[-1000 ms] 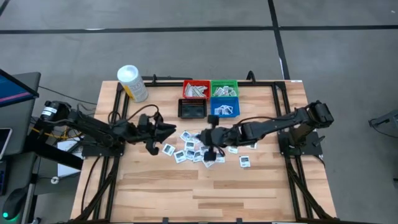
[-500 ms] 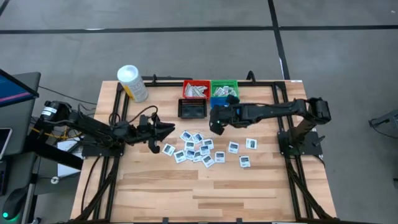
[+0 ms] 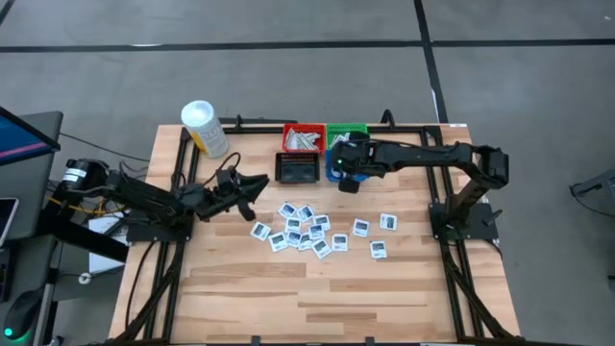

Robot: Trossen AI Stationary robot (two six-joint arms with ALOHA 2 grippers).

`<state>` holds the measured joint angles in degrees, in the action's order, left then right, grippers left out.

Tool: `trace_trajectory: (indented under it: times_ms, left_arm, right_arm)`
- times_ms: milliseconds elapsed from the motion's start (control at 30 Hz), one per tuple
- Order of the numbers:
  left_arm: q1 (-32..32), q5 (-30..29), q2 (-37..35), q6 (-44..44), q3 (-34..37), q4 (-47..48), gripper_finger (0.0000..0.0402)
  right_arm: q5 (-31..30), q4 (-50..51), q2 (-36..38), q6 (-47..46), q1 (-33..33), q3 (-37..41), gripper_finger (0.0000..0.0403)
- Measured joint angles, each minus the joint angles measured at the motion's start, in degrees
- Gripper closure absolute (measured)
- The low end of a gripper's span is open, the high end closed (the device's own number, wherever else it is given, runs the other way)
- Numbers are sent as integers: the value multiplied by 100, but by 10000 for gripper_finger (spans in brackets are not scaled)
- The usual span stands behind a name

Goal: Pick & Place First Aid Supplies
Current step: Put the alcohol pad into the blue basket

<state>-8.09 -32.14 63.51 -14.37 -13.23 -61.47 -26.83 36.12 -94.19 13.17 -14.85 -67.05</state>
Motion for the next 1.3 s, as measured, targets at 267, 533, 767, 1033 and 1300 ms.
trace_trajectory:
  times_ms: [267,533,767,1033,1300]
  left_arm:
    - [649,357,0,-569,-2,834,323]
    - [1085,588,0,-756,-4,1012,323]
    - [1259,913,-2,-758,-7,1744,323]
    - [1372,1808,128,-757,-4,3057,323]
    - [1376,2138,299,-507,-8,3113,323]
  right_arm:
    - [728,-46,-2,346,-318,227,403]
    - [1052,-224,0,707,-446,227,375]
    - [920,-224,0,646,-446,227,298]
    - [848,-217,31,144,-197,230,261]
    - [1204,-407,35,-742,506,230,285]
